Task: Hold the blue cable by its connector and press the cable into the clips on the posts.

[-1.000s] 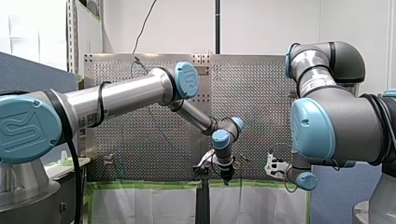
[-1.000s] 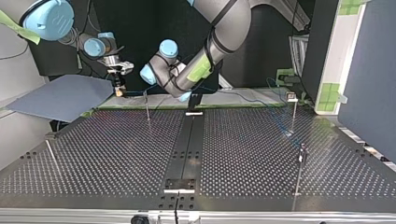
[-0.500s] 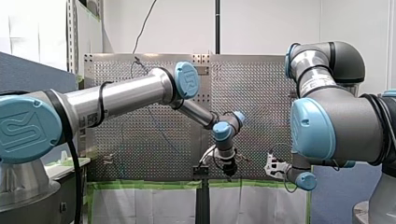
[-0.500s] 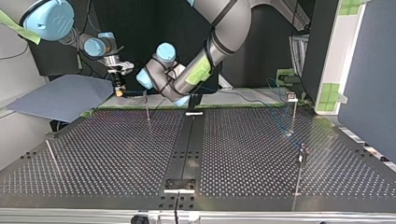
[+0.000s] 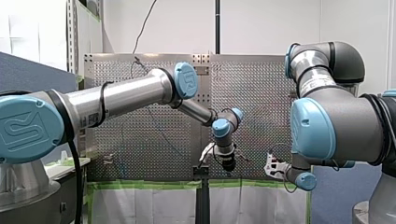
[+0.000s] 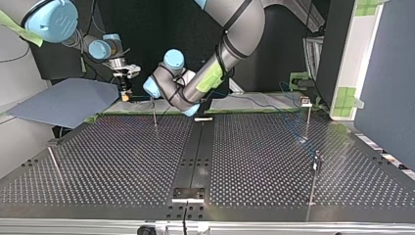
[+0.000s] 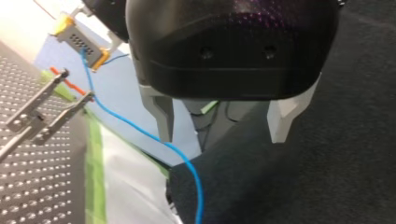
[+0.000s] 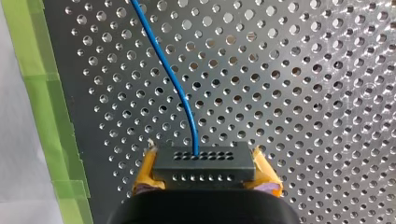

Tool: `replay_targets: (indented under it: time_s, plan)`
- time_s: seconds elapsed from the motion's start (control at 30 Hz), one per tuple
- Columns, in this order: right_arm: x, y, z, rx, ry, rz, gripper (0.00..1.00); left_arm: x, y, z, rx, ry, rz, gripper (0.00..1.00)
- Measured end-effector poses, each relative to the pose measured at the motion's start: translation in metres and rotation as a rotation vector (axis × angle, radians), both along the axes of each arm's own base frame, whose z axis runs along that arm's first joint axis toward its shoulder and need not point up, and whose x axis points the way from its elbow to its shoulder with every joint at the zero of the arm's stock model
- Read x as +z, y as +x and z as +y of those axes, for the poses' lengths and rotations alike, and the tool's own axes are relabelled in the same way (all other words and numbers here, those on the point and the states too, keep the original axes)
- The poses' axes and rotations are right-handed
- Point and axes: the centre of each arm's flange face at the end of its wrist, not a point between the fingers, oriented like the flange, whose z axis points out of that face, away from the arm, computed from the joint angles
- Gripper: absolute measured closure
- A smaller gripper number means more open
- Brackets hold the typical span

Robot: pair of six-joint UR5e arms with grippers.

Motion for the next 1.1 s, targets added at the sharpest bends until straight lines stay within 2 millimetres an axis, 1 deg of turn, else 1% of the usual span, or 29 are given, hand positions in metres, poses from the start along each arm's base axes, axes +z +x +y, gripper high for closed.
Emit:
replay_targets:
  time_s: [0.47,0.57,0.7,0.8,1.1]
  plan:
    - [0.0,0.002,-0.001,0.003,0.0,0.001,1.0,-0.006,0.017,-0.005,0.074,-0.121,-0.059,0.0]
    - [0.0,0.002,0.0,0.004,0.0,0.001,1.0,-0.017,0.021,-0.004,0.083,-0.142,-0.059,0.0]
    - [0.0,0.002,-0.001,0.005,-0.001,0.001,1.0,-0.041,0.023,0.0,0.088,-0.148,-0.045,0.0]
    - [0.0,0.002,-0.001,0.004,-0.001,0.001,1.0,-0.053,0.025,0.004,0.092,-0.15,-0.034,0.0]
    - [0.0,0.003,0.0,0.006,-0.001,0.003,1.0,-0.068,0.041,0.006,0.138,-0.225,-0.046,0.0]
